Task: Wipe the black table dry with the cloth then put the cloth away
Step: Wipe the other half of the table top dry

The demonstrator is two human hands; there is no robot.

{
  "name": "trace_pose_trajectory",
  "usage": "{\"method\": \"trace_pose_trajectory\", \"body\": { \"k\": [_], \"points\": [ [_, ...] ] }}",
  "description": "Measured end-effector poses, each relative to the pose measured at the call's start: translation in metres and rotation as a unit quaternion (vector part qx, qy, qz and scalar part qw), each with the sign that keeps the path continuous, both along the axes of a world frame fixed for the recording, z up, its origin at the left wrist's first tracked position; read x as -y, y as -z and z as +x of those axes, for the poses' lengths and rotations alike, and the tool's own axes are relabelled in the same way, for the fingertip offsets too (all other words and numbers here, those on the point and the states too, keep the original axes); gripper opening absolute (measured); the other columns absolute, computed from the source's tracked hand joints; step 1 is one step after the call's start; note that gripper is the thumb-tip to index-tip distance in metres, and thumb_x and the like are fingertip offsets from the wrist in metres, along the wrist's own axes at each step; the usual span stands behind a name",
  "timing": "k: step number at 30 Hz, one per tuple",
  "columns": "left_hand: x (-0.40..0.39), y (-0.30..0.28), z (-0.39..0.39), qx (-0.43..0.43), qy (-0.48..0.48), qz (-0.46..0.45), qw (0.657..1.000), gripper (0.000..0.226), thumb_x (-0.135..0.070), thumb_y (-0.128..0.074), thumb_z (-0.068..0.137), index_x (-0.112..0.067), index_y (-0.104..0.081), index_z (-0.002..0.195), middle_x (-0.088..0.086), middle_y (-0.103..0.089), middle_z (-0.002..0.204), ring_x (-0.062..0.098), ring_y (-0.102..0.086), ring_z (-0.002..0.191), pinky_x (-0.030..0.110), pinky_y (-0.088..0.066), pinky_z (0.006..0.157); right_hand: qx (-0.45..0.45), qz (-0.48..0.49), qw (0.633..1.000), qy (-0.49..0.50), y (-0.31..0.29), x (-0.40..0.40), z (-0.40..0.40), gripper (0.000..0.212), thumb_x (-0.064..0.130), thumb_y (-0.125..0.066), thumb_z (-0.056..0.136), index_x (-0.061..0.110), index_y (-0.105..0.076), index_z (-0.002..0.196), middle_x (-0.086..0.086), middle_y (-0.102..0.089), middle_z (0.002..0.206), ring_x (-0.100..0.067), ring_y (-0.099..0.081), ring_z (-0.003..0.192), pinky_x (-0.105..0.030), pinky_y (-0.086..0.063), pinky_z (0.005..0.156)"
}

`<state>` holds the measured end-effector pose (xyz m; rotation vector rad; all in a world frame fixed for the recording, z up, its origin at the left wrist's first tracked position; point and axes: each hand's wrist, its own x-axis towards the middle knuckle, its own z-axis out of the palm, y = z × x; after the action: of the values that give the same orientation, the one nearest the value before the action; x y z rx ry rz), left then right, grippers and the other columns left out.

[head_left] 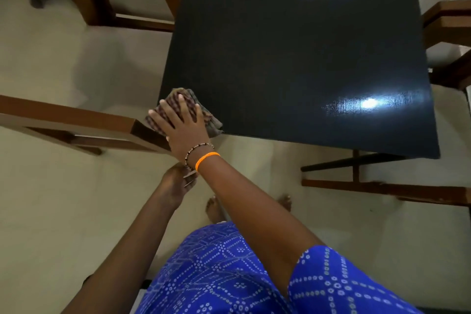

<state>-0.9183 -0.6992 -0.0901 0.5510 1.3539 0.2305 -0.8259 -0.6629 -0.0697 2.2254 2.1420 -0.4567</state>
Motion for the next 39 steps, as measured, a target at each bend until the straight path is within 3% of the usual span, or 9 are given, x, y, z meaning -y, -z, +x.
{"method": "trace_pose_trajectory", "body": {
  "k": [2,7,12,19,25,31,36,38,39],
  "points": [
    [0.004,0.003,0.0,-0.007,0.016,-0.014,1.0,0.027,-0.005,-0.032,0.095,-0.02,-0.054,0.088,0.0,-0.057,0.09,0.013,-0.053,0.08,0.024,-0.042,0.074,0.022,0.014,0.999,-0.021,0.002,0.004,0.01,0.06,0.026,-0.038,0.093,0.036,-0.013,0.147,0.002,-0.012,0.158,-0.034,-0.004,0.145,-0.059,-0.013,0.111],
    [0.011,-0.003,0.026,0.001,0.069,-0.001,0.998,0.03,-0.004,-0.031,0.097,-0.017,-0.051,0.115,0.0,-0.058,0.099,0.01,-0.053,0.081,0.022,-0.04,0.072,0.064,0.054,0.995,-0.047,0.011,0.043,0.057,0.054,0.026,-0.029,0.088,0.036,-0.033,0.142,0.0,-0.037,0.15,-0.034,-0.031,0.139,-0.055,-0.032,0.107],
    [0.026,-0.013,0.074,0.021,0.127,0.007,0.992,0.037,-0.006,-0.029,0.097,-0.012,-0.052,0.125,0.003,-0.057,0.11,0.012,-0.053,0.086,0.029,-0.039,0.086,0.127,0.135,0.982,-0.039,0.023,0.113,0.137,0.059,0.014,-0.042,0.085,0.034,-0.036,0.14,-0.003,-0.043,0.146,-0.034,-0.036,0.136,-0.052,-0.036,0.105],
    [0.065,-0.03,0.157,0.052,0.298,0.005,0.953,0.039,-0.011,-0.03,0.1,-0.021,-0.05,0.131,-0.001,-0.055,0.126,0.02,-0.05,0.112,0.033,-0.036,0.1,0.158,0.134,0.978,0.031,0.022,0.211,0.241,0.066,0.011,-0.049,0.078,0.033,-0.035,0.139,-0.003,-0.044,0.145,-0.033,-0.035,0.137,-0.051,-0.033,0.107],
    [0.108,-0.043,0.236,0.095,0.341,-0.013,0.935,0.044,-0.004,-0.031,0.096,-0.018,-0.043,0.135,-0.001,-0.054,0.122,0.011,-0.055,0.092,0.029,-0.041,0.091,0.192,0.119,0.968,0.112,0.018,0.289,0.315,0.072,0.012,-0.049,0.072,0.034,-0.034,0.138,-0.002,-0.046,0.144,-0.032,-0.036,0.136,-0.048,-0.032,0.105],
    [0.152,-0.043,0.289,0.092,0.404,-0.014,0.91,0.044,-0.005,-0.033,0.095,-0.022,-0.047,0.133,-0.002,-0.057,0.121,0.009,-0.057,0.09,0.031,-0.038,0.096,0.202,0.094,0.962,0.158,0.018,0.346,0.378,0.068,0.011,-0.048,0.075,0.033,-0.035,0.139,-0.003,-0.044,0.145,-0.032,-0.032,0.137,-0.046,-0.028,0.104],
    [0.179,-0.053,0.325,0.109,0.529,0.022,0.841,0.042,-0.007,-0.036,0.094,-0.023,-0.047,0.132,-0.004,-0.057,0.121,0.011,-0.057,0.1,0.035,-0.036,0.103,0.148,0.089,0.967,0.189,0.021,0.378,0.414,0.066,0.005,-0.037,0.074,0.026,-0.042,0.136,-0.008,-0.047,0.142,-0.037,-0.036,0.134,-0.047,-0.036,0.103],
    [0.189,-0.057,0.341,0.111,0.57,0.043,0.813,0.042,-0.007,-0.036,0.095,-0.023,-0.047,0.132,-0.003,-0.056,0.122,0.012,-0.057,0.102,0.036,-0.036,0.102,0.053,0.137,0.955,0.258,0.022,0.392,0.425,0.069,-0.002,-0.033,0.071,0.018,-0.044,0.136,-0.015,-0.044,0.142,-0.041,-0.04,0.13,-0.047,-0.038,0.106],
    [0.193,-0.059,0.347,0.111,0.585,0.054,0.801,0.041,-0.007,-0.036,0.095,-0.022,-0.047,0.131,-0.002,-0.055,0.123,0.013,-0.057,0.103,0.035,-0.037,0.102,-0.021,0.17,0.928,0.33,0.021,0.398,0.424,0.07,-0.004,-0.033,0.071,0.015,-0.043,0.137,-0.017,-0.042,0.143,-0.041,-0.042,0.128,-0.045,-0.037,0.107]
  ]
}}
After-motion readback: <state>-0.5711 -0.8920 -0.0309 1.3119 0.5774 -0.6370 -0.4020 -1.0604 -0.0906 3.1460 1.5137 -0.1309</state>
